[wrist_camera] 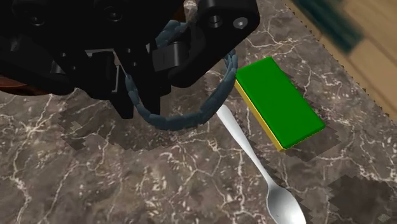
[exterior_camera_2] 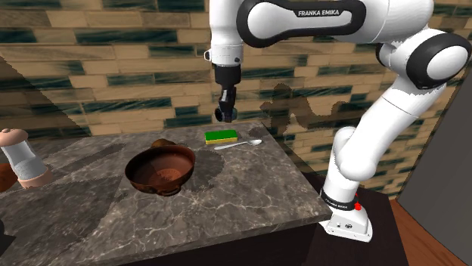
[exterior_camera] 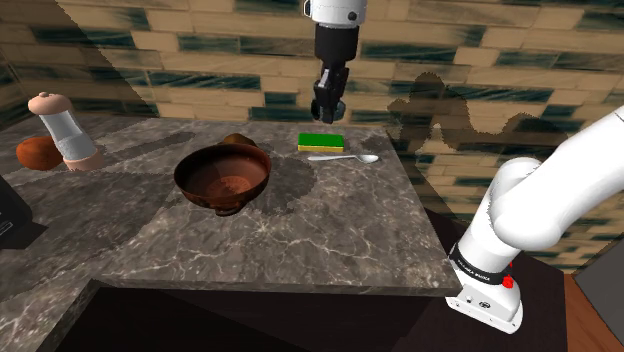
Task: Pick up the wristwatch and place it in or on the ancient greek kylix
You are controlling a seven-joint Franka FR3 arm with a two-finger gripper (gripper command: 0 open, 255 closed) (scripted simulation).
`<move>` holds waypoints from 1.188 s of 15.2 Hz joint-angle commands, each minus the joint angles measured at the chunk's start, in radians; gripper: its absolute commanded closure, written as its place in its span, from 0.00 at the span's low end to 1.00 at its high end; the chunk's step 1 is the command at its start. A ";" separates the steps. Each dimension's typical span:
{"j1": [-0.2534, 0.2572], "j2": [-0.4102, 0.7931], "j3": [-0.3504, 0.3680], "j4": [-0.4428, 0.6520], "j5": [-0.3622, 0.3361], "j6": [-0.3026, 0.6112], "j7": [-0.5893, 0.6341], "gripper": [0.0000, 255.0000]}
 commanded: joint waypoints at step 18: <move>0.209 0.746 0.258 0.818 -0.278 -0.140 0.449 1.00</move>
